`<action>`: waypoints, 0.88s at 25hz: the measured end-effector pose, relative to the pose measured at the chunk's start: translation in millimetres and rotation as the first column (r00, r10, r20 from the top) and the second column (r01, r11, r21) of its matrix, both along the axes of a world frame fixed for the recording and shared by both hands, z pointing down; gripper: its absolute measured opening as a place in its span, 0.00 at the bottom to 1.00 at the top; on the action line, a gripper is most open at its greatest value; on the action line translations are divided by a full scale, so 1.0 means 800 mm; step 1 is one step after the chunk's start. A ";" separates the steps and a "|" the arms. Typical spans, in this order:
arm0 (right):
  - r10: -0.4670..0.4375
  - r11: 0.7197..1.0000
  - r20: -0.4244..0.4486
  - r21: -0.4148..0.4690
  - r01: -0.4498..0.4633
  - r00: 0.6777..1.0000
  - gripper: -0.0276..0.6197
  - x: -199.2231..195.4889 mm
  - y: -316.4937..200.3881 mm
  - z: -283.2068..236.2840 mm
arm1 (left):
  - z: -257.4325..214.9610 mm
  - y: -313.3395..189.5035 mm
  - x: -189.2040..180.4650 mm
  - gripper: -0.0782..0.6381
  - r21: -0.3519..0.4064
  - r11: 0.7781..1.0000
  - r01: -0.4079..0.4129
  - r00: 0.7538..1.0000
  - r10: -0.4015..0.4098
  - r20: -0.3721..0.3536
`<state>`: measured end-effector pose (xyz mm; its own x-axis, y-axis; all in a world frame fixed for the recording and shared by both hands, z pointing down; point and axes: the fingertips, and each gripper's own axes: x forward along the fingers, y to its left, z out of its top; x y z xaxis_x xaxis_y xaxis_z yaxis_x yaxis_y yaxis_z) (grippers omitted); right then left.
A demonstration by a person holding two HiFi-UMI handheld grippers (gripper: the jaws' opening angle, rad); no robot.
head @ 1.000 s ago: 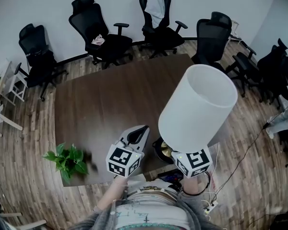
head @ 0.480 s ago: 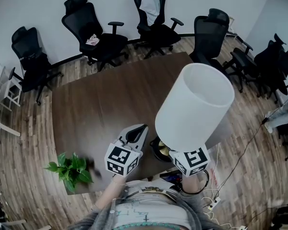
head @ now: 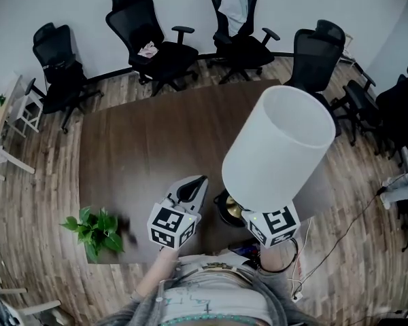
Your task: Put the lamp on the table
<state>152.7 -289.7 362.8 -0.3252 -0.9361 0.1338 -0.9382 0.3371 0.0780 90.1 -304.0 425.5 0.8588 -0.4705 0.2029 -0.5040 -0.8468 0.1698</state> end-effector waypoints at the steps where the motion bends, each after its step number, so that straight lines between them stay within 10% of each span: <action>1: -0.015 1.000 -0.004 0.000 0.015 1.000 0.18 0.003 -0.001 -0.001 | -0.001 0.001 0.004 0.12 0.000 1.000 0.011 1.000 -0.011 -0.003; 22: -0.097 0.995 0.001 -0.007 0.097 0.995 0.18 0.070 -0.026 0.010 | 0.001 -0.014 0.036 0.12 0.005 0.987 0.162 0.987 -0.162 0.009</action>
<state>208.8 -310.7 370.7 -0.4141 -0.8994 0.1400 -0.9013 0.4266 0.0750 119.3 -315.4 426.1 0.7691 -0.6042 0.2085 -0.6364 -0.7544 0.1610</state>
